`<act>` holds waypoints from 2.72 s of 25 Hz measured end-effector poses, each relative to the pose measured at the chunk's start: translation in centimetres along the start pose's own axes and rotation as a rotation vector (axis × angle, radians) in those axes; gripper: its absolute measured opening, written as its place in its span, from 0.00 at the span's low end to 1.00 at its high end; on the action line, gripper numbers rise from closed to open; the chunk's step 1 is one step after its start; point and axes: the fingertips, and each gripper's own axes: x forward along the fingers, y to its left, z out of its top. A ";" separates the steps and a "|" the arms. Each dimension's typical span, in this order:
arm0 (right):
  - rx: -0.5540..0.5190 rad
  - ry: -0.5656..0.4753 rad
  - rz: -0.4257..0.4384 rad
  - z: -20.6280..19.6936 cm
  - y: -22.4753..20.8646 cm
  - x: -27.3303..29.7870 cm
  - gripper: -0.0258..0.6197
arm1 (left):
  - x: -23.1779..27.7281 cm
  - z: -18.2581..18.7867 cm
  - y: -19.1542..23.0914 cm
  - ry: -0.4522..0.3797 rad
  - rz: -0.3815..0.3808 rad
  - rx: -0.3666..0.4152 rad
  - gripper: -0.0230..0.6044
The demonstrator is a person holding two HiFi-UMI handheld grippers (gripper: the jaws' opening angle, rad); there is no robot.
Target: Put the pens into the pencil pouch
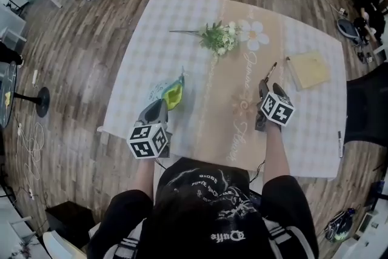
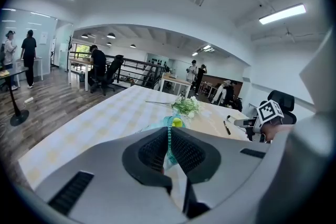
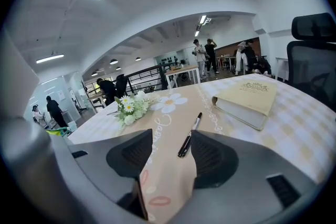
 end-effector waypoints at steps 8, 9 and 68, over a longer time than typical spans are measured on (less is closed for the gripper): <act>0.013 0.082 -0.101 -0.6 -1.9 4.0 0.38 | 0.4 1.4 1.4 0.001 -0.024 -0.014 0.09; 0.018 0.092 -0.114 -0.8 -2.2 4.4 0.38 | 0.4 1.5 1.6 0.001 -0.023 -0.014 0.09; -0.714 0.028 0.210 1.3 11.1 -11.4 0.14 | 0.7 -0.9 -1.7 0.025 -0.139 -0.011 0.09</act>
